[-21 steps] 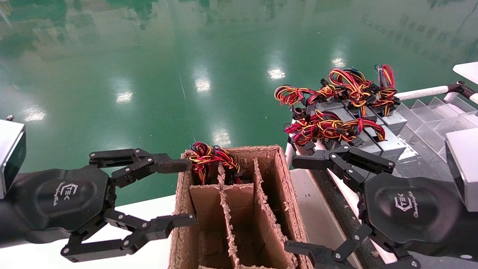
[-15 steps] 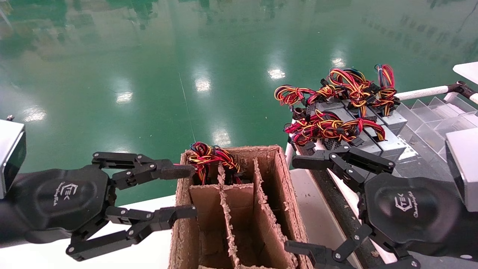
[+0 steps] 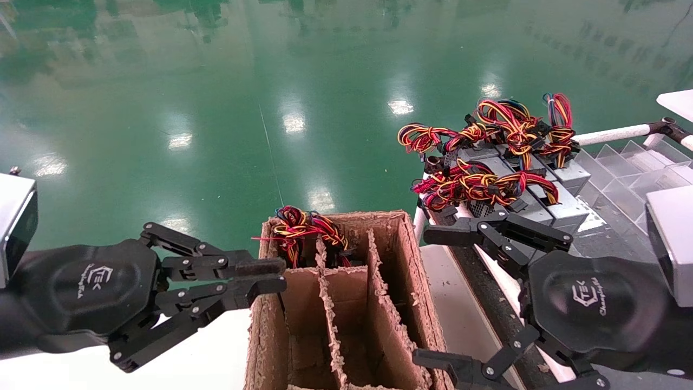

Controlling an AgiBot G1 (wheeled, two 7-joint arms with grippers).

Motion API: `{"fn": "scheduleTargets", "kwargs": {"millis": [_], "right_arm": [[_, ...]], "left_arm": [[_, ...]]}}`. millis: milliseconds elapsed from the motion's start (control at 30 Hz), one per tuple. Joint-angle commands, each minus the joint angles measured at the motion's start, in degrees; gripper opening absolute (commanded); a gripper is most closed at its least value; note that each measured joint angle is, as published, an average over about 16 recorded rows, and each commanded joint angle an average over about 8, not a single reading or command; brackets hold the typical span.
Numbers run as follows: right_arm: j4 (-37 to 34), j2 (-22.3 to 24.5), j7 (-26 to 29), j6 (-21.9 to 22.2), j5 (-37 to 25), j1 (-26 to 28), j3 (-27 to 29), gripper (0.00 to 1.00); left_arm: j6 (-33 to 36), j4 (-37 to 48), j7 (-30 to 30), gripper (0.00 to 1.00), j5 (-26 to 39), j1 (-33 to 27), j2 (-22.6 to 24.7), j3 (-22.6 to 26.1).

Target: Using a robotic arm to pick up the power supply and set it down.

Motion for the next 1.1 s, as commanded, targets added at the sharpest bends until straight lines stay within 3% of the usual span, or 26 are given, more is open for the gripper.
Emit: {"fn": "scheduleTargets", "kwargs": {"millis": [33,200,233,467,500,633,900,1100], "right_arm": [[0.0,0.0,0.0,0.0,0.0,0.0,0.0,1.0],[0.0,0.0,0.0,0.0,0.0,0.0,0.0,1.0],[0.0,0.0,0.0,0.0,0.0,0.0,0.0,1.0],[0.0,0.0,0.0,0.0,-0.1,0.0,0.0,1.0],[-0.1,0.0,0.0,0.2,-0.2,0.0,0.0,1.0],[-0.2,-0.1,0.3,2.0,-2.1,-0.2,-0.6,1.0],[4.2,1.7,2.6,10.4,-9.3,-1.9,-2.1,1.0],[3.8,1.1,2.8,11.7,-10.8,-1.9,-2.8,1.0]], "left_arm": [[0.0,0.0,0.0,0.0,0.0,0.0,0.0,0.0],[0.0,0.0,0.0,0.0,0.0,0.0,0.0,0.0],[0.0,0.0,0.0,0.06,0.0,0.0,0.0,0.0],[0.0,0.0,0.0,0.93,0.0,0.0,0.0,0.0],[0.0,0.0,0.0,1.0,0.0,0.0,0.0,0.0],[0.0,0.0,0.0,1.0,0.0,0.0,0.0,0.0],[0.0,0.0,0.0,1.0,0.0,0.0,0.0,0.0],[0.0,0.0,0.0,1.0,0.0,0.0,0.0,0.0]]}}
